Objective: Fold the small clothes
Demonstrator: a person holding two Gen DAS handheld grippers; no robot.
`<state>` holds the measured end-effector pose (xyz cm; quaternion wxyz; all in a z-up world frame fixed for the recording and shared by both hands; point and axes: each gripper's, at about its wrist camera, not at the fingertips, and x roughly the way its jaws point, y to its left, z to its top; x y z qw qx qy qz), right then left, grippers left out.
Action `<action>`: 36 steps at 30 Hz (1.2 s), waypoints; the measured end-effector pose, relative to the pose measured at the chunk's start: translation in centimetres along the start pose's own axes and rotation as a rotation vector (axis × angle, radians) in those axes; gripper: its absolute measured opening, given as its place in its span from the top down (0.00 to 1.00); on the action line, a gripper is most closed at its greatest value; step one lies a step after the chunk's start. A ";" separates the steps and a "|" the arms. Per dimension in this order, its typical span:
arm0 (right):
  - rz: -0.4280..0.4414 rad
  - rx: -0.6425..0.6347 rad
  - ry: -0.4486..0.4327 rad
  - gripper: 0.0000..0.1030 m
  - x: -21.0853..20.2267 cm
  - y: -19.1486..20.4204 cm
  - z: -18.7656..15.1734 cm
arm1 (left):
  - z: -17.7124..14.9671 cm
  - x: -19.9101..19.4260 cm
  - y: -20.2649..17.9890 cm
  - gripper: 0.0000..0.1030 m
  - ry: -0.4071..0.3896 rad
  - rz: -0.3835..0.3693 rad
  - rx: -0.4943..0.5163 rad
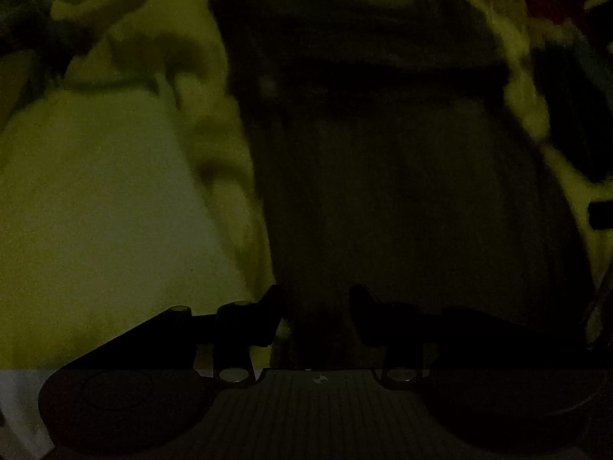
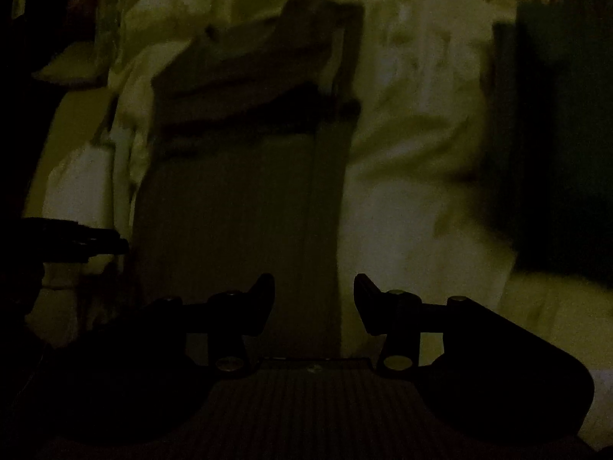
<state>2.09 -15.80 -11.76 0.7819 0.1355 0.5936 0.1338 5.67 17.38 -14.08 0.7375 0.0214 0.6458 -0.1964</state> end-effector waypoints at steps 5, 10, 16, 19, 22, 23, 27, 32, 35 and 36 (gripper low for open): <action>0.018 0.019 0.061 0.51 0.9 -0.1 -2.8 | -2.5 2.0 -0.4 0.00 0.082 0.017 0.038; -0.005 -0.002 0.121 0.52 1.9 0.3 -4.5 | -3.4 4.8 -1.1 0.00 0.192 0.008 0.095; -0.054 0.027 0.114 0.54 1.4 0.1 -6.0 | -3.7 6.2 -1.5 0.10 0.198 0.016 0.089; -0.045 0.057 0.140 0.55 1.8 -0.4 -6.3 | -3.6 6.0 -1.2 0.31 0.208 -0.005 0.096; -0.015 0.046 0.179 0.76 2.6 -0.2 -6.4 | -2.9 4.8 0.0 0.37 0.194 -0.134 0.050; -0.002 0.038 0.187 0.84 2.8 0.0 -6.3 | -2.7 4.5 -0.2 0.37 0.185 -0.140 0.052; 0.011 0.049 0.190 0.93 2.9 0.2 -5.9 | -2.5 4.4 -0.2 0.38 0.181 -0.129 0.041; 0.094 0.134 0.123 0.93 0.6 -0.6 -4.6 | -1.7 0.6 0.5 0.38 0.058 -0.217 -0.050; 0.164 0.215 0.069 0.93 -0.9 -1.4 -3.0 | -0.3 -1.4 1.8 0.38 -0.006 -0.242 -0.091; 0.185 0.245 0.054 0.93 -1.2 -1.7 -2.4 | 0.7 -2.0 2.4 0.38 -0.024 -0.245 -0.110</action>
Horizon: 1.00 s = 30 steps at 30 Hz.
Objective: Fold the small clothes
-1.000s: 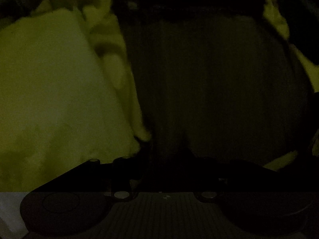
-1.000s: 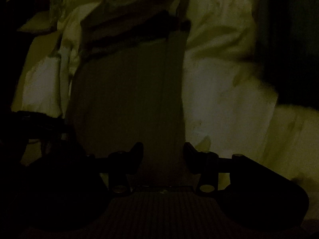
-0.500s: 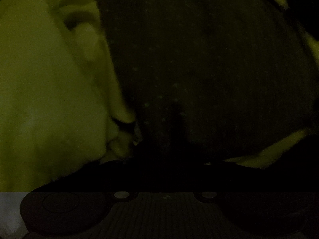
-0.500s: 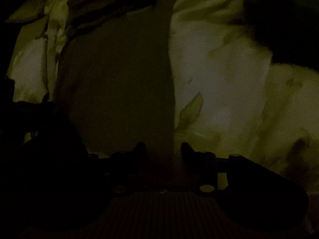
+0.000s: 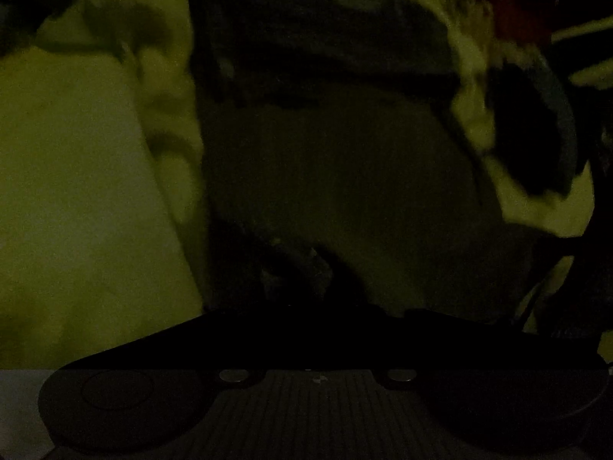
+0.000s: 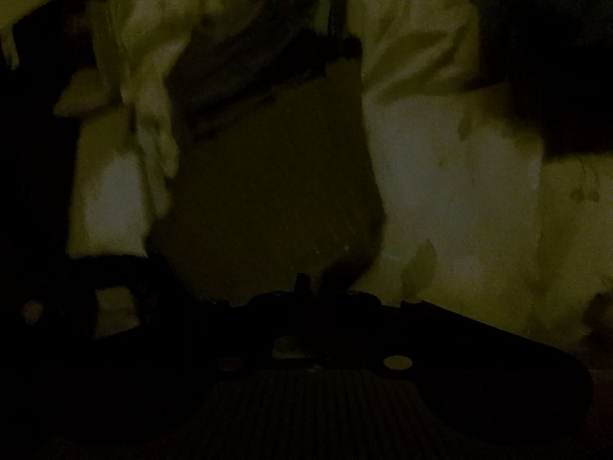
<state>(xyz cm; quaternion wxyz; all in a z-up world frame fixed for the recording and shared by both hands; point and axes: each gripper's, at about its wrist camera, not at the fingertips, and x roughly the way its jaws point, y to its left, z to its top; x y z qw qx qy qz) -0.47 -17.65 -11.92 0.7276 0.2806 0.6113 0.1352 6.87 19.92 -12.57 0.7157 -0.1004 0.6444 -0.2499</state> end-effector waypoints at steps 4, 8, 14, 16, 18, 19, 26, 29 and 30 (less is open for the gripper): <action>0.052 0.078 -0.053 0.93 -0.8 -0.4 2.3 | 1.1 -1.6 1.3 0.38 -0.071 0.015 -0.049; 0.071 0.115 -0.100 0.93 -0.7 -0.2 4.4 | 2.8 -1.6 1.4 0.38 -0.123 0.038 -0.090; 0.078 0.101 -0.187 0.93 -0.8 0.5 8.6 | 6.1 -2.2 1.7 0.38 -0.230 0.047 -0.144; 0.081 0.093 -0.217 0.93 -0.8 0.8 10.2 | 7.6 -2.4 1.9 0.38 -0.271 0.047 -0.155; 0.087 0.071 -0.245 0.93 -0.9 1.4 11.9 | 9.1 -2.8 2.1 0.38 -0.310 0.055 -0.162; 0.089 0.057 -0.260 0.93 -1.0 1.7 13.0 | 9.8 -3.0 2.2 0.38 -0.325 0.054 -0.173; 0.079 0.088 -0.317 0.93 0.2 1.5 18.4 | 13.7 -1.9 4.5 0.37 -0.349 0.035 -0.307; 0.079 0.146 -0.325 0.93 1.6 1.0 19.9 | 14.8 -0.8 5.1 0.37 -0.332 0.031 -0.345; 0.074 0.157 -0.328 0.93 2.1 0.9 20.2 | 15.1 -0.6 5.2 0.37 -0.328 0.031 -0.350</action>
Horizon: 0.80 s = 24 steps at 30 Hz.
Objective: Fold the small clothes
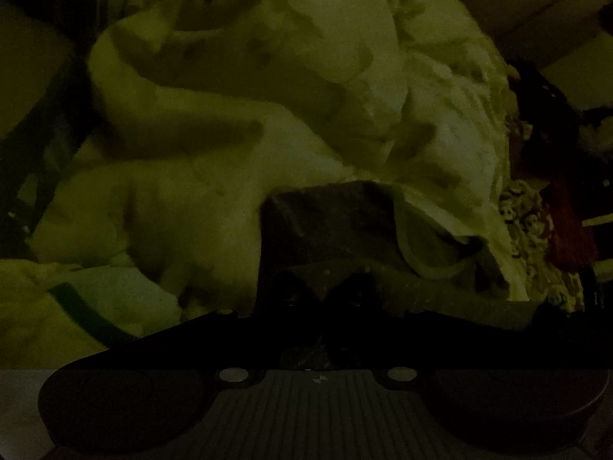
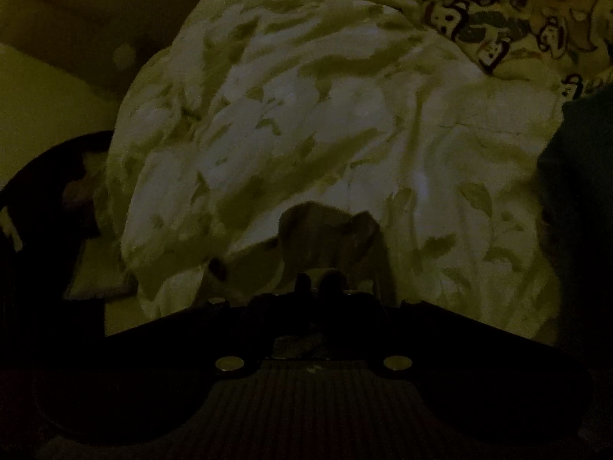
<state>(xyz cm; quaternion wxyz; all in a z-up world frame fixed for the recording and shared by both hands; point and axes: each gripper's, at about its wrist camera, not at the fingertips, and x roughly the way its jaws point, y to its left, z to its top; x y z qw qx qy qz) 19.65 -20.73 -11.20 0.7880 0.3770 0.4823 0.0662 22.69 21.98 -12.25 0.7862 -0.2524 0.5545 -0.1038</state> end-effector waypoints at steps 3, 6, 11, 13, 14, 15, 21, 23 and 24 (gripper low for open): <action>-0.017 0.018 -0.009 0.93 0.9 -0.2 0.5 | 0.4 1.0 0.2 0.35 0.020 0.003 -0.022; -0.043 0.024 -0.009 0.93 1.8 -0.2 0.7 | 0.8 1.7 0.7 0.33 0.031 -0.001 -0.059; -0.066 0.024 -0.002 0.93 2.8 -0.3 1.1 | 1.3 1.9 1.7 0.25 0.019 -0.010 -0.138; -0.072 0.024 -0.005 0.93 3.0 -0.2 1.1 | 1.4 1.6 1.6 0.19 -0.002 -0.004 -0.127; -0.074 0.028 -0.009 0.93 3.1 -0.2 1.1 | 1.5 1.5 1.5 0.19 -0.019 -0.002 -0.126; -0.074 0.035 -0.013 0.93 3.2 -0.2 1.2 | 1.6 1.3 1.5 0.19 -0.038 0.003 -0.130; -0.060 0.086 -0.076 0.90 3.8 -0.1 1.9 | 2.8 0.2 1.6 0.14 -0.163 0.046 -0.159; -0.055 0.133 -0.115 0.81 3.7 -0.5 2.1 | 3.3 -0.2 1.4 0.13 -0.177 0.064 -0.139; -0.059 0.160 -0.136 0.76 3.5 -0.7 2.2 | 3.4 -0.3 1.3 0.12 -0.170 0.068 -0.116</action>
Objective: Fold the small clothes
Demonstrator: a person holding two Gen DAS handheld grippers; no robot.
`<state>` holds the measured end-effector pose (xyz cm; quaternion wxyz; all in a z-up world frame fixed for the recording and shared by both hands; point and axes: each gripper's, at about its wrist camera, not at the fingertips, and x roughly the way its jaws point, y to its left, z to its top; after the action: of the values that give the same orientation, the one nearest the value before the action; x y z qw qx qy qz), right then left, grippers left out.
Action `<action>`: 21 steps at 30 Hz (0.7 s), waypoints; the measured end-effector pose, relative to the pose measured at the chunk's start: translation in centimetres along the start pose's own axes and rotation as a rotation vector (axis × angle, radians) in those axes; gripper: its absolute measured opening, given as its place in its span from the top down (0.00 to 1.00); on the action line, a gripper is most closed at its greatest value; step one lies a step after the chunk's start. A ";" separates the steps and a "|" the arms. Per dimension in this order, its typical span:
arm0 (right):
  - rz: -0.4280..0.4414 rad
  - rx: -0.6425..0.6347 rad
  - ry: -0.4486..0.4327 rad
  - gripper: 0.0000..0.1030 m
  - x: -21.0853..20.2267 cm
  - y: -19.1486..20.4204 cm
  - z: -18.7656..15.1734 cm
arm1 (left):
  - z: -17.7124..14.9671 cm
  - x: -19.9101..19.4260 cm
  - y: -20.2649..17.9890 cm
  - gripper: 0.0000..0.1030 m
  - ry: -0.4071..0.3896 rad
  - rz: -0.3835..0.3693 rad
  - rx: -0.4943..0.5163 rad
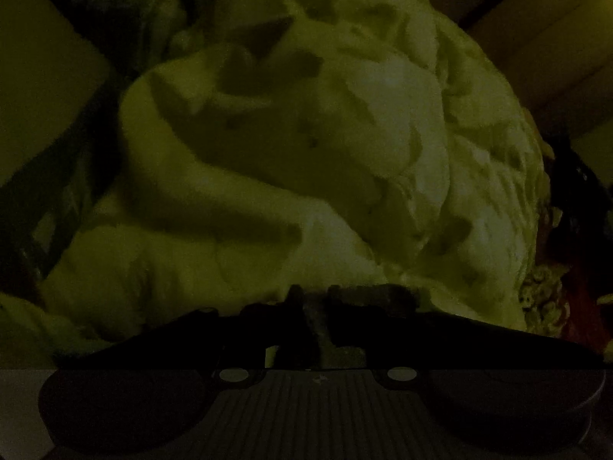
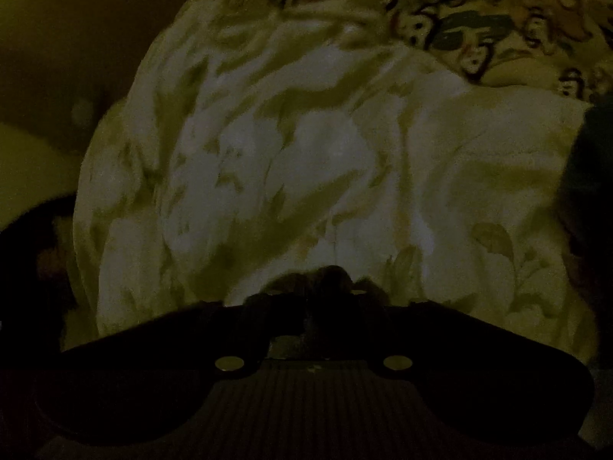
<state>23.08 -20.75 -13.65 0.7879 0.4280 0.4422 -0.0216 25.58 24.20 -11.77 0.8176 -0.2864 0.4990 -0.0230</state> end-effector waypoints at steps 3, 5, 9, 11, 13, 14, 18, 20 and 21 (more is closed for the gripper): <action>-0.044 -0.039 -0.044 0.67 -0.7 0.3 0.1 | -0.3 -0.7 -0.6 0.12 0.035 0.003 0.113; -0.065 -0.110 -0.057 0.65 -1.4 0.9 0.0 | -1.0 -1.2 -1.2 0.12 0.067 0.004 0.203; -0.077 -0.377 -0.093 0.66 -3.7 3.0 -1.8 | -3.8 -2.0 -2.0 0.12 0.151 -0.049 0.344; -0.073 -0.544 -0.083 0.80 -4.4 4.1 -3.7 | -5.6 -1.9 -2.8 0.12 0.203 -0.079 0.425; -0.052 -0.691 -0.032 0.84 -4.5 5.4 -5.6 | -7.3 -1.2 -3.6 0.12 0.247 -0.072 0.506; -0.037 -0.738 0.010 0.86 -4.2 5.8 -6.5 | -8.1 -0.4 -4.0 0.12 0.263 -0.048 0.539; -0.075 -0.824 0.189 0.90 -0.6 6.5 -9.2 | -8.8 2.4 -4.3 0.12 0.297 0.035 0.541; -0.088 -0.846 0.253 0.90 1.5 6.6 -10.1 | -8.4 3.0 -4.8 0.12 0.277 0.044 0.546; -0.098 -0.839 0.278 0.90 2.4 6.6 -10.4 | -7.9 3.1 -5.2 0.12 0.252 0.040 0.544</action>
<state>20.23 -8.56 -13.51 0.8244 0.0487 0.5343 0.1801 21.90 15.36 -14.39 0.7962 -0.0419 0.5776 -0.1753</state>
